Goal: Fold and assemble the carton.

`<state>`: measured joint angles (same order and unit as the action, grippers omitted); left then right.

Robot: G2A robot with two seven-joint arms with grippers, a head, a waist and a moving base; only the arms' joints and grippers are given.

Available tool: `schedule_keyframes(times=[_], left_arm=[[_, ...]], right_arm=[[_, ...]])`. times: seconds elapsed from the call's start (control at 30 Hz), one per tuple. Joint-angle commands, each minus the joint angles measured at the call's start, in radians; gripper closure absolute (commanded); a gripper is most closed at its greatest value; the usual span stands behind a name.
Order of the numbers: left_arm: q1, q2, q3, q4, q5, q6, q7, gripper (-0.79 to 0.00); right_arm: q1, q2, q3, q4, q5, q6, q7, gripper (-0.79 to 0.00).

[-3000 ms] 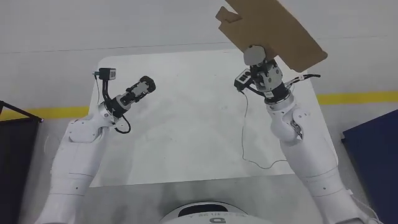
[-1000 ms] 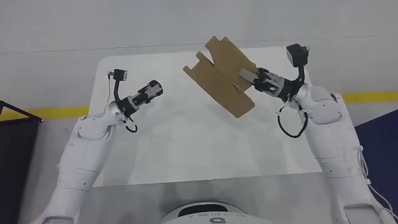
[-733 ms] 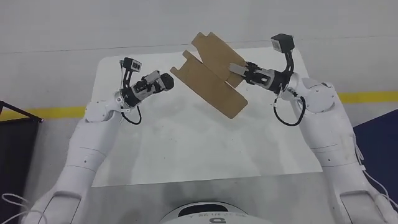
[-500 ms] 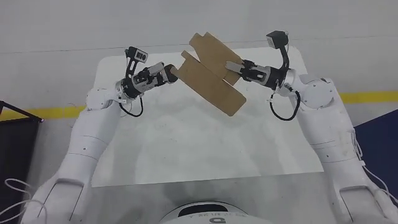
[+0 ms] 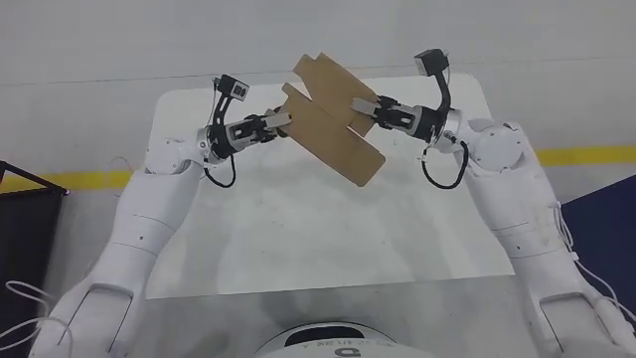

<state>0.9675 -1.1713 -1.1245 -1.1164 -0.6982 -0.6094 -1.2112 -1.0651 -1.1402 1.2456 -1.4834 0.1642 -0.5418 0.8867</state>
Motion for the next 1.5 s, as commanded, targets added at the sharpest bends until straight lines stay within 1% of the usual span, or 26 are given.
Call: schedule_keyframes(times=[0.0, 0.13, 0.17, 0.2, 0.23, 0.37, 0.43, 0.6, 0.67, 0.73, 0.8, 0.97, 1.17, 1.27, 1.4, 1.47], left_arm=[[0.003, 0.004, 0.004, -0.001, -0.002, -0.006, 0.007, 0.0], [0.006, 0.012, 0.017, -0.007, 0.004, -0.019, 0.019, 0.0], [0.006, 0.014, 0.021, -0.007, 0.006, -0.022, 0.022, 0.0], [0.005, 0.016, 0.022, -0.005, 0.011, -0.03, 0.03, 0.0], [0.003, 0.019, 0.023, 0.0, 0.023, -0.042, 0.043, 0.0], [-0.005, 0.028, 0.031, 0.015, 0.061, -0.095, 0.095, 0.0], [-0.008, 0.033, 0.036, 0.019, 0.081, -0.123, 0.123, 0.0], [-0.02, 0.046, 0.051, 0.018, 0.126, -0.2, 0.2, 0.0], [-0.025, 0.051, 0.061, 0.02, 0.128, -0.222, 0.223, 0.0], [-0.033, 0.055, 0.074, 0.022, 0.133, -0.241, 0.241, 0.0], [-0.041, 0.058, 0.087, 0.028, 0.127, -0.256, 0.257, 0.0], [-0.065, 0.066, 0.123, 0.045, 0.118, -0.284, 0.285, 0.0], [-0.088, 0.077, 0.164, 0.049, 0.101, -0.303, 0.303, 0.0], [-0.1, 0.083, 0.185, 0.052, 0.086, -0.307, 0.307, 0.0], [-0.117, 0.09, 0.216, 0.06, 0.062, -0.314, 0.315, 0.0], [-0.123, 0.093, 0.226, 0.063, 0.048, -0.315, 0.315, 0.0]], right_arm=[[-0.004, 0.0, -0.002, -0.003, 0.001, 0.002, -0.006, 0.0], [-0.012, 0.001, -0.007, -0.016, -0.006, 0.008, -0.019, 0.0], [-0.013, 0.001, -0.008, -0.02, -0.008, 0.011, -0.023, -0.148], [-0.015, 0.001, -0.009, -0.023, -0.01, 0.013, -0.029, -0.508], [-0.016, 0.001, -0.009, -0.027, -0.014, 0.014, -0.037, -0.785], [-0.022, 0.003, -0.003, -0.046, -0.039, 0.018, -0.073, -0.785], [-0.031, 0.005, 0.014, -0.059, -0.072, 0.016, -0.115, -0.785], [-0.099, 0.009, 0.085, -0.141, -0.197, -0.012, -0.315, -0.785], [-0.131, 0.008, 0.095, -0.185, -0.223, -0.032, -0.381, -0.785], [-0.152, 0.005, 0.085, -0.213, -0.217, -0.06, -0.421, -0.785], [-0.155, 0.001, 0.057, -0.213, -0.201, -0.075, -0.426, -0.785], [-0.113, -0.013, -0.026, -0.148, -0.176, -0.058, -0.412, -0.785], [-0.079, -0.023, -0.065, -0.092, -0.124, -0.062, -0.401, -0.785], [-0.073, -0.028, -0.08, -0.072, -0.058, -0.088, -0.395, -0.785], [-0.052, -0.036, -0.11, -0.019, 0.057, -0.133, -0.356, -0.785], [-0.043, -0.039, -0.119, 0.001, 0.086, -0.145, -0.341, -0.785]])
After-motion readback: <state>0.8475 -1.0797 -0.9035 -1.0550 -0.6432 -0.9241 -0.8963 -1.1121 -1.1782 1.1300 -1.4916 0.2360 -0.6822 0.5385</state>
